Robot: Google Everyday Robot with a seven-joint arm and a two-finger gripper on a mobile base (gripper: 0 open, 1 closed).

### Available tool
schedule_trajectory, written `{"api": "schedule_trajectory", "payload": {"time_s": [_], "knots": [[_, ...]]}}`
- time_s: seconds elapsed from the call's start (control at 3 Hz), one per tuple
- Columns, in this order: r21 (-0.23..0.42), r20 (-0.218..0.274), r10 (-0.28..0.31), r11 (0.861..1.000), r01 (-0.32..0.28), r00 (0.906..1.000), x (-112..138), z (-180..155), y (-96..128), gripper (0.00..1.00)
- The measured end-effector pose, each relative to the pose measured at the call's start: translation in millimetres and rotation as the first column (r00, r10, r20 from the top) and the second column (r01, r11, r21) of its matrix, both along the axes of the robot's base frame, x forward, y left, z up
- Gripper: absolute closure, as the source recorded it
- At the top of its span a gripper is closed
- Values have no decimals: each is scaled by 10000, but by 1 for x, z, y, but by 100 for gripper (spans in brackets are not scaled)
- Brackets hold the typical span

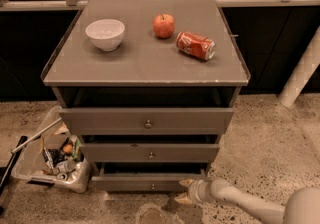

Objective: Close bottom drawer

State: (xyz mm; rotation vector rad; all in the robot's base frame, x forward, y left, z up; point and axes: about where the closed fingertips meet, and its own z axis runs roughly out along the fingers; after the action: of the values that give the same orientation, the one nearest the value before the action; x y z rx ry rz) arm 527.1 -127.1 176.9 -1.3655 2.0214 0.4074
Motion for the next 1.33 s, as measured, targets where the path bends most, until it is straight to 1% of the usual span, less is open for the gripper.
{"api": "schedule_trajectory", "payload": {"time_s": [0.33, 0.67, 1.0, 1.33], "knots": [[-425, 230, -223, 9988, 233, 9995, 51, -1, -17, 65], [-490, 403, -361, 9981, 381, 9985, 64, 2, -23, 62], [-488, 401, -357, 9981, 376, 9986, 64, 2, -23, 38], [-275, 204, 143, 9995, -137, 9997, 26, 10, -10, 15]]}}
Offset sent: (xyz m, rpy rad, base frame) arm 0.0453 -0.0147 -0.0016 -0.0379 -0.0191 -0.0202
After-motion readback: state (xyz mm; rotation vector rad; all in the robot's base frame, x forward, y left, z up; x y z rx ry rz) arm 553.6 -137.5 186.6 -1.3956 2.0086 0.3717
